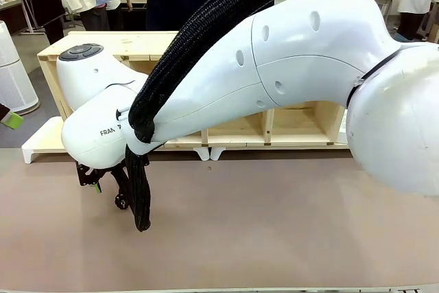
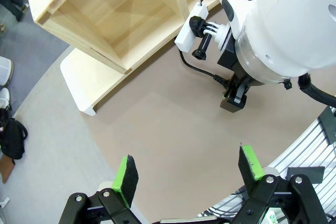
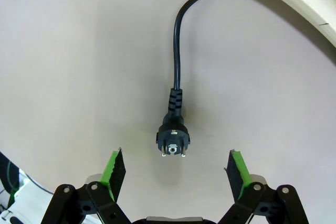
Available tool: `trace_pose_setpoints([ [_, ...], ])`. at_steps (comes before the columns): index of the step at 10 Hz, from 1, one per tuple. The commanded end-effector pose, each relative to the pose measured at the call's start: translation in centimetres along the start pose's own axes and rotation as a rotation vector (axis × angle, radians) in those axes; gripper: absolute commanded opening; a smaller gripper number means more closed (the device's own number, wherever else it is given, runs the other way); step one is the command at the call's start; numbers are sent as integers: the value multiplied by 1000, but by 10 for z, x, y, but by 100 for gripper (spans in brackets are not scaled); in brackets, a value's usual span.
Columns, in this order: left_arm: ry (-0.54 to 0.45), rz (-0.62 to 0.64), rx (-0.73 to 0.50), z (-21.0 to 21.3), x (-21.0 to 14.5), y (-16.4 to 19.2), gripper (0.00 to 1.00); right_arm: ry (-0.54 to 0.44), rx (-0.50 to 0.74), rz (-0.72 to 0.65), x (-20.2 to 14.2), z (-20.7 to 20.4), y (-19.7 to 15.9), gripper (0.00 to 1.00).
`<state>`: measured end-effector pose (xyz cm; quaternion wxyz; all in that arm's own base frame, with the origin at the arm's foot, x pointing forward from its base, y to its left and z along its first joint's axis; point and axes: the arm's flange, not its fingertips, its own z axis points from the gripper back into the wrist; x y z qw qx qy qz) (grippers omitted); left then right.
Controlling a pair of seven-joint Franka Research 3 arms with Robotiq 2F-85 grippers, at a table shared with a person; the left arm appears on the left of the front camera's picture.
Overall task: Perform cable management.
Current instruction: When the cord part of the Power Cable appears at the lower middle area of the table and stops, grasp the cord part of the Power Cable.
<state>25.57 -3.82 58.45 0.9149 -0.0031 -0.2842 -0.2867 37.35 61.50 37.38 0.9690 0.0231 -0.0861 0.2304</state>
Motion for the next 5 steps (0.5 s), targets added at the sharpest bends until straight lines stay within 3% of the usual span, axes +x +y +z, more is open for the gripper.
trace_pose_setpoints([
  [1,-11,-6,4,0,2,1,100,0,0,0,0,0,0,100],
  [5,-11,-6,4,0,2,1,100,-66,-71,15,25,-24,10,100],
])
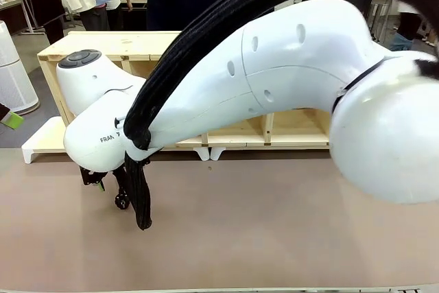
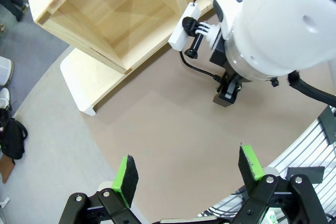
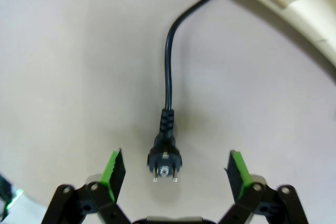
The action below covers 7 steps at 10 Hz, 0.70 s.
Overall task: Perform cable management.
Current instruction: When the cord part of the Power Cable appears at the lower middle area of the table and stops, grasp the cord part of the Power Cable.
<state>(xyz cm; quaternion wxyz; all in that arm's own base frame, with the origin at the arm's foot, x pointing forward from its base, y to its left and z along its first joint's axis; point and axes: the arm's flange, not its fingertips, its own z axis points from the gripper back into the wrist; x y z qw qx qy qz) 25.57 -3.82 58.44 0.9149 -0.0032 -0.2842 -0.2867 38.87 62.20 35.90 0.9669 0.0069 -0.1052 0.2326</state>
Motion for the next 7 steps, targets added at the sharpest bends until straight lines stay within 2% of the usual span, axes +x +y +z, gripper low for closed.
trace_pose_setpoints([
  [1,-11,-6,4,0,2,1,100,-46,-22,26,16,-12,13,100],
  [7,-11,-6,4,0,2,1,100,72,28,58,43,-61,20,100],
])
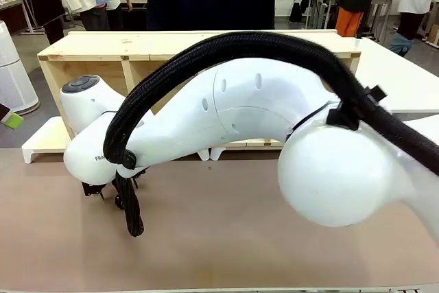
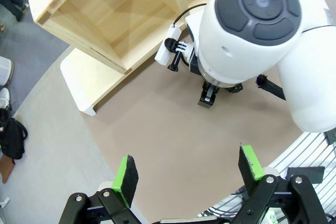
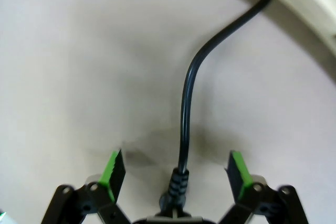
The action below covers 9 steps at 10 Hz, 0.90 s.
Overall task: Perform cable management.
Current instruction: When the cord part of the Power Cable appears at the lower middle area of the table and stops, grasp the cord part of the Power Cable.
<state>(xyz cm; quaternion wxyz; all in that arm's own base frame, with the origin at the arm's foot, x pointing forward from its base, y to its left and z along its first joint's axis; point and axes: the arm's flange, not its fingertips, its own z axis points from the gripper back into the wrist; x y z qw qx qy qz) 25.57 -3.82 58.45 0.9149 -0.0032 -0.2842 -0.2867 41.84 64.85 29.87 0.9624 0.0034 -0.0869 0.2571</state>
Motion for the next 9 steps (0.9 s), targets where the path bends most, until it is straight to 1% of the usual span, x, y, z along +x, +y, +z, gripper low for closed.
trace_pose_setpoints([
  [1,-11,-6,4,0,2,1,100,56,25,-3,19,3,5,100],
  [2,-11,-6,4,0,2,1,100,80,26,-19,16,3,2,100],
  [5,-11,-6,4,0,2,1,100,81,35,-33,10,10,-4,100],
  [7,-11,-6,4,0,2,1,100,87,36,-35,11,7,-6,100],
  [8,-11,-6,4,0,2,1,100,90,9,-45,13,3,-8,89],
  [9,-11,-6,4,0,2,1,100,92,6,-47,13,2,-10,81],
])
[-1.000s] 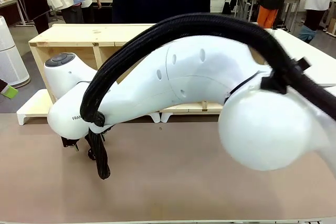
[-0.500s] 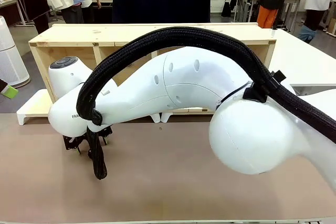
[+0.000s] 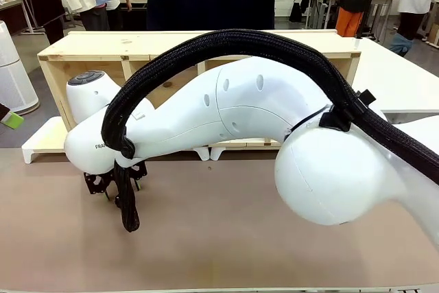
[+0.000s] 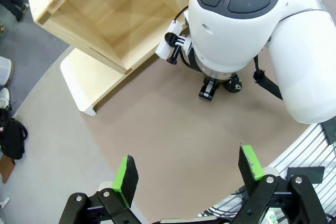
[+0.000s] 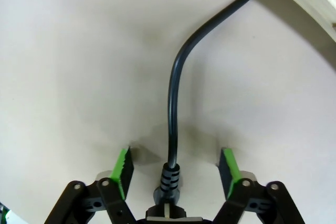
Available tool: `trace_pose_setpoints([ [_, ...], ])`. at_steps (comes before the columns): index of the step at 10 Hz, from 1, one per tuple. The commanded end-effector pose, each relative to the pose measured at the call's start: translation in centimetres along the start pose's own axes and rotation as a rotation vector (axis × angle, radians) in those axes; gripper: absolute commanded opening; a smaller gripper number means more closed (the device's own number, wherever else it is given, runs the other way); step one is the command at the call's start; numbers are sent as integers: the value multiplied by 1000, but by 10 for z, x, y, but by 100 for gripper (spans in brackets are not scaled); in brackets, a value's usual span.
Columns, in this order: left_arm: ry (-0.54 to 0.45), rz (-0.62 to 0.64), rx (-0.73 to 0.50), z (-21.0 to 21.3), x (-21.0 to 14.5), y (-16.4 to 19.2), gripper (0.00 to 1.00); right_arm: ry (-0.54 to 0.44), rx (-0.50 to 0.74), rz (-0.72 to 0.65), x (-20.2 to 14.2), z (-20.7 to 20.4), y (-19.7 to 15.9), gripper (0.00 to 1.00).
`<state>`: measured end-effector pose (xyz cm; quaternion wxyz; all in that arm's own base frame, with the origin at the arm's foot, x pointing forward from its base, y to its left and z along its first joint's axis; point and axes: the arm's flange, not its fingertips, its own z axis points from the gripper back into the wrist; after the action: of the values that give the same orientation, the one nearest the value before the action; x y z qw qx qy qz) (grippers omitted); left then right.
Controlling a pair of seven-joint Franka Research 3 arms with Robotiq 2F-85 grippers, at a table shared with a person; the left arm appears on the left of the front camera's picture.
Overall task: Perform cable management.
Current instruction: When the cord part of the Power Cable appears at the lower middle area of the table and stops, grasp the cord part of the Power Cable.
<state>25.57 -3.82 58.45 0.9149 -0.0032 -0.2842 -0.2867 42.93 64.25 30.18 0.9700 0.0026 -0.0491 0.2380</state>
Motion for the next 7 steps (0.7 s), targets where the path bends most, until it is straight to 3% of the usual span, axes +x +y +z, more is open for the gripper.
trace_pose_setpoints([
  [1,-11,-6,4,0,2,1,100,18,-8,-1,6,0,0,70],
  [5,-11,-6,4,0,2,1,100,32,-16,-9,7,3,0,32],
  [6,-11,-6,4,0,2,1,100,33,-19,-9,7,4,1,41],
  [7,-11,-6,4,0,2,1,100,33,-19,-10,7,4,1,13],
])
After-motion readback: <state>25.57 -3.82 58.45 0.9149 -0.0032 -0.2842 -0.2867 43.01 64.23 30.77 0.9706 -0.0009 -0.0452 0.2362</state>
